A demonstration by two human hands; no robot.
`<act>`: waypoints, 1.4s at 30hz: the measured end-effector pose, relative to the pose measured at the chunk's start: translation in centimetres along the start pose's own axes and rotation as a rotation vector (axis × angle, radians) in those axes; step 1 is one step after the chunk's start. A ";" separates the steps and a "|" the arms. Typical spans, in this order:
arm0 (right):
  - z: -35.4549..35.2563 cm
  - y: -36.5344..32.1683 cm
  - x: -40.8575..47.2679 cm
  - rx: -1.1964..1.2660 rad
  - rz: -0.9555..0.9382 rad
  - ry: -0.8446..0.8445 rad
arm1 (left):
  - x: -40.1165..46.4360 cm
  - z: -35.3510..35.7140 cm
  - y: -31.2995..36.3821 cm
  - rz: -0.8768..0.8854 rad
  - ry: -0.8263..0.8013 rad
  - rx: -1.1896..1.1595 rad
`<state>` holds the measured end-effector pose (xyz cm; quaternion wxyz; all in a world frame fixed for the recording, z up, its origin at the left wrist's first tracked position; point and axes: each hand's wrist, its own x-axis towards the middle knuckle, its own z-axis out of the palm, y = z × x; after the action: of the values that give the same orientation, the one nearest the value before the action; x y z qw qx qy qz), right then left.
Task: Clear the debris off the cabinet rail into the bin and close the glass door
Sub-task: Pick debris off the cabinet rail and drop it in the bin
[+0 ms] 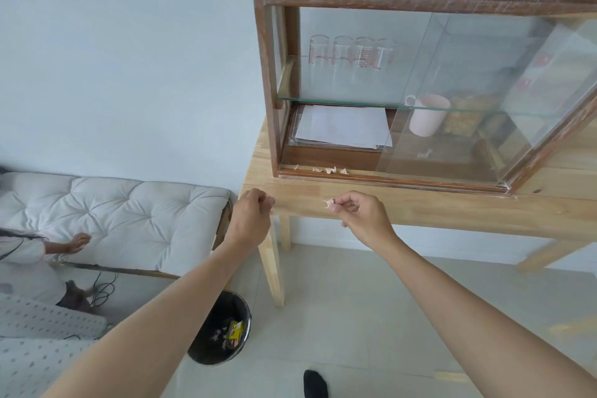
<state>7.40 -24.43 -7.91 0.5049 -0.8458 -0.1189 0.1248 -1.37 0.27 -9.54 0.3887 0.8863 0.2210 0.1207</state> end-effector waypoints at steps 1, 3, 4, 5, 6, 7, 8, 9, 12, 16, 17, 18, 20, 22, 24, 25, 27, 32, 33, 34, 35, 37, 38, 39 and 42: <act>1.0 -0.2 -0.7 -0.003 0.008 -0.025 | -0.9 -0.4 -1.0 -0.024 0.003 -0.016; 3.5 -0.6 -1.9 -0.016 0.018 -0.082 | -2.9 -0.8 -3.6 -0.086 0.009 -0.067; 4.9 -0.6 -2.5 -0.025 0.020 -0.116 | -4.0 -0.9 -5.0 -0.123 0.021 -0.082; 6.5 -0.5 -3.0 -0.032 0.022 -0.155 | -5.2 -0.9 -6.6 -0.161 0.038 -0.092; 8.1 -0.4 -3.5 -0.044 0.024 -0.196 | -6.4 -0.8 -8.3 -0.202 0.055 -0.107; 9.8 -0.1 -3.9 -0.061 0.024 -0.236 | -7.6 -0.7 -10.0 -0.251 0.066 -0.132; 11.5 0.3 -4.2 -0.081 0.027 -0.274 | -8.7 -0.6 -11.8 -0.309 0.071 -0.159; 13.1 0.8 -4.3 -0.097 0.034 -0.312 | -9.8 -0.4 -13.6 -0.368 0.070 -0.181; 18.6 3.0 -4.2 -0.150 0.064 -0.428 | -12.2 0.4 -19.3 -0.533 0.087 -0.236; 27.3 8.8 -2.7 -0.273 0.071 -0.549 | -14.8 3.5 -28.4 -0.714 0.127 -0.263; 29.7 10.9 -2.2 -0.319 0.057 -0.579 | -15.2 4.7 -31.0 -0.748 0.130 -0.266; 32.1 13.1 -1.7 -0.364 0.042 -0.613 | -15.6 6.1 -33.8 -0.781 0.128 -0.253; 37.1 17.7 -0.7 -0.438 0.009 -0.684 | -16.1 9.2 -39.7 -0.835 0.108 -0.218; 42.0 22.1 0.1 -0.516 -0.037 -0.740 | -16.2 12.3 -45.0 -0.904 0.086 -0.209; 46.6 26.2 0.9 -0.590 -0.061 -0.781 | -15.9 15.2 -49.9 -0.958 0.065 -0.224; 48.8 28.2 1.2 -0.625 -0.066 -0.811 | -15.6 16.5 -52.2 -0.978 0.058 -0.234; 52.4 32.0 1.4 -0.682 -0.066 -0.907 | -14.9 18.5 -55.9 -1.009 0.020 -0.246; 55.5 36.5 0.6 -0.752 -0.066 -1.008 | -14.8 21.1 -60.2 -0.925 -0.220 -0.051; 55.3 36.4 0.4 -0.740 -0.067 -0.992 | -15.1 20.9 -60.1 -0.908 -0.233 -0.001; 54.9 36.2 0.2 -0.723 -0.065 -0.982 | -15.4 20.6 -59.7 -0.899 -0.240 0.020; 54.3 35.6 0.0 -0.701 -0.063 -0.978 | -15.7 20.0 -59.0 -0.890 -0.248 0.028; 52.4 33.8 -0.5 -0.662 -0.053 -0.979 | -16.4 18.3 -57.1 -0.862 -0.283 0.049; 51.3 32.5 -0.8 -0.645 -0.046 -0.980 | -16.7 17.3 -55.9 -0.841 -0.304 0.065; 50.0 31.0 -1.0 -0.630 -0.038 -0.978 | -17.0 16.0 -54.6 -0.820 -0.321 0.081; 45.8 25.3 -1.8 -0.593 -0.034 -0.946 | -17.2 11.0 -49.2 -0.762 -0.322 0.169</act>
<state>-7.54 1.10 -51.17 0.1390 -0.8013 -0.3763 0.4438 -26.84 14.44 -54.19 0.3611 0.7774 0.4785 -0.1905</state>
